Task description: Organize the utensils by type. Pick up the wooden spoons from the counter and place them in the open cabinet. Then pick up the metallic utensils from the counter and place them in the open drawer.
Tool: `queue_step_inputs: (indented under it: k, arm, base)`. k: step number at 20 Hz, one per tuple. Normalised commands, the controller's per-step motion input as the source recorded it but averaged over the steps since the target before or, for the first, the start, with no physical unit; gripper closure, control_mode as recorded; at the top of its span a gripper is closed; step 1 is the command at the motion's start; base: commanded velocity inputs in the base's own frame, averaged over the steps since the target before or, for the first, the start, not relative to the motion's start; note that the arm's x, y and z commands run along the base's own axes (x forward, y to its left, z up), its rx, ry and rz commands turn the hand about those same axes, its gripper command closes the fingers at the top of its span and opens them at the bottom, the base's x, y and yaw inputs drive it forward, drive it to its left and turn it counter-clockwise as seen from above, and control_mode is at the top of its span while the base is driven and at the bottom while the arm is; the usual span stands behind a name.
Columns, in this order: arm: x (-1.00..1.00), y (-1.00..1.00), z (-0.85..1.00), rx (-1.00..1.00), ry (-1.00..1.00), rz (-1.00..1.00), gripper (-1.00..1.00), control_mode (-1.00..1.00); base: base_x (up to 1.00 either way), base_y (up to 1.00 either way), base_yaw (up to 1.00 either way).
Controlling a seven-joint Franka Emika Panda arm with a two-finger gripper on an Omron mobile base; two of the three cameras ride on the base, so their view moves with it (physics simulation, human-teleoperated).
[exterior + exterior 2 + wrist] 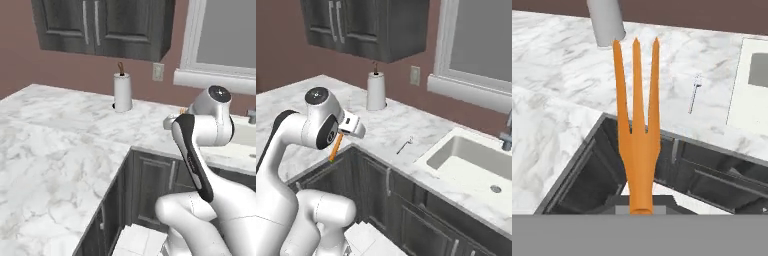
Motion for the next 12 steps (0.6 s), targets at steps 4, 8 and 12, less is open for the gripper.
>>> queue_step_inputs:
  k: [4, 8, 12]
  arm:
    - [0.00, 0.00, 0.00, 0.00, 0.00, 0.00, 1.00, 1.00]
    - [0.00, 0.00, 0.00, 0.00, 0.00, 0.00, 1.00, 1.00]
    - [0.00, 0.00, 0.00, 0.00, 0.00, 0.00, 1.00, 1.00]
  base:
    - [-0.33, -0.15, 1.00]
    - [-0.25, -0.08, 1.00]
    - [-0.18, -0.04, 1.00]
